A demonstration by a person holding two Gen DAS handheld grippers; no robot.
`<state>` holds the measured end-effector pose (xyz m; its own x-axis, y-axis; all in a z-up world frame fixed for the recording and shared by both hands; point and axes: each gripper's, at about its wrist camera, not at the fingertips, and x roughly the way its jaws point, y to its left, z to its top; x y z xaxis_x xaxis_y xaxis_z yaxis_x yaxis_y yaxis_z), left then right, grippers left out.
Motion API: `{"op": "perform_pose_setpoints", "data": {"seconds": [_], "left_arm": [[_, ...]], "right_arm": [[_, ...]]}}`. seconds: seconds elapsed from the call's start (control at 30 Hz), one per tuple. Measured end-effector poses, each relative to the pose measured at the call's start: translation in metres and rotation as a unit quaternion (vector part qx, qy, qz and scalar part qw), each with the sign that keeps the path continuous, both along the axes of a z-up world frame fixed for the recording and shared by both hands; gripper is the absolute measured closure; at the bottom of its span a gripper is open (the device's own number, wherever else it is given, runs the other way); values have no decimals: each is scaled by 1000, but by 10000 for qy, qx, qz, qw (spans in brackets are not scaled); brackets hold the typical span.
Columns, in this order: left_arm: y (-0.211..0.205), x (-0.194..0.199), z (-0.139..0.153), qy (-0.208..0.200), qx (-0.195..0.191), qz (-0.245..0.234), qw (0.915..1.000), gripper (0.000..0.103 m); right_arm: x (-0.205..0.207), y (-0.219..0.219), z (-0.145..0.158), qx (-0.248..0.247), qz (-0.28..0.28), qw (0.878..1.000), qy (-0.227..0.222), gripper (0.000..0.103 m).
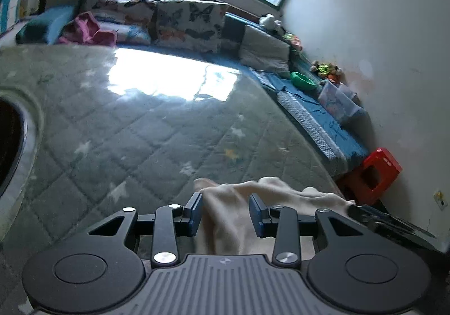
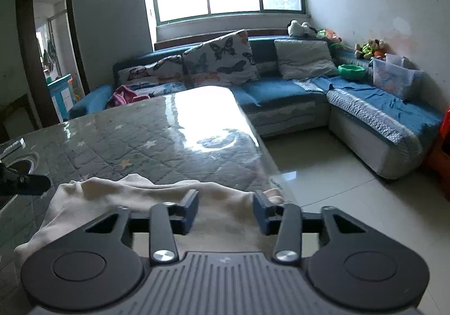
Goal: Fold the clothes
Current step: 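Lower the folded sweatshirt onto the table and open both grippers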
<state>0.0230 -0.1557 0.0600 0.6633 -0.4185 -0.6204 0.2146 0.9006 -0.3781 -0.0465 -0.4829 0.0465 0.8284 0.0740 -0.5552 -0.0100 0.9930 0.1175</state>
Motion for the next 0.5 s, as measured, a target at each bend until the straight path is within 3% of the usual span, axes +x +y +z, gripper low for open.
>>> {"op": "perform_pose_setpoints", "data": {"seconds": [0.1,0.33,0.5], "left_arm": [[-17,6,0,5,102,-195,9998,64],[-58,20,-10,2,360,-590,9976,64],[-68,30,-18,100,468,-678,9965,64]], "right_arm": [[7,7,-5,-18,57,9999,91,47],[22,20,-13,-180,102,9996,192,23],[26,28,-15,-351,152,9990,240,14]]}}
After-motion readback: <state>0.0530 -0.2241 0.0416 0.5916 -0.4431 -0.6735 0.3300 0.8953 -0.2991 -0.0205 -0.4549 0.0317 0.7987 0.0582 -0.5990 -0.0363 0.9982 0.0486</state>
